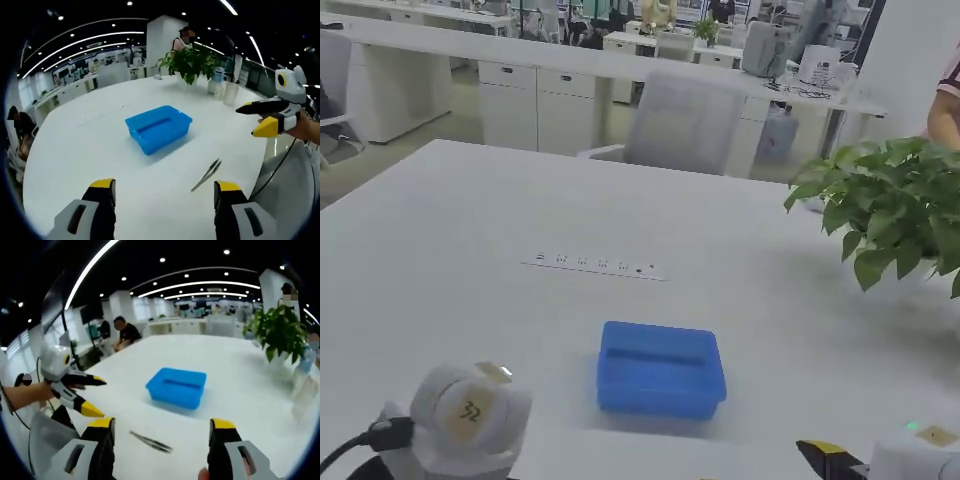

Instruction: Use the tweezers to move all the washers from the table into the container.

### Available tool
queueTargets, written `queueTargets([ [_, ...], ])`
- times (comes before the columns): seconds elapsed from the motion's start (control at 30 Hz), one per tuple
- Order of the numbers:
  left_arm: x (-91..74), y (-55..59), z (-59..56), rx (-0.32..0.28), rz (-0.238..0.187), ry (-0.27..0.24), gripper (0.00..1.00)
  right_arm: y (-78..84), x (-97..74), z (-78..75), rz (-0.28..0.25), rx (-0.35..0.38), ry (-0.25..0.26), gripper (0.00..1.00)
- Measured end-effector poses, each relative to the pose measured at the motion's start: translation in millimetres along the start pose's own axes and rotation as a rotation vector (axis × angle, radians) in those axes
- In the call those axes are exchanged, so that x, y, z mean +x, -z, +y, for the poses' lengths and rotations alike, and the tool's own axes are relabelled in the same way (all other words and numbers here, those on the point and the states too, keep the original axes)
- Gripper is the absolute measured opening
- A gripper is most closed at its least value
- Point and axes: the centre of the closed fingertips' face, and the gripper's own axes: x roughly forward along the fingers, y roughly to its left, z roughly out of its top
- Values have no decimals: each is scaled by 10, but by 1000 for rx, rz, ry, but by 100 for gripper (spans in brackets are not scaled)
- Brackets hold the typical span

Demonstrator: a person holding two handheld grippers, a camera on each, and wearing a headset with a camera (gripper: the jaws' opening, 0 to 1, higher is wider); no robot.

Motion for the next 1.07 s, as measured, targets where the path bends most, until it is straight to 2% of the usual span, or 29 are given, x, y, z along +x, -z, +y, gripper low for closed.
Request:
queueTargets([
  [0.2,-134,62,97,-22,15,-53,90,5,8,-22,-4,-3,12,85],
  [0.33,-222,80,140,-39,1,-95,90,54,18,-66,13,-6,22,90],
  [0.47,-269,112,136,-76,6,-103,98,68,17,-103,10,2,38,99],
  [1.07,-309,90,97,-73,1,-106,99,83,-32,-135,-5,26,51,99],
])
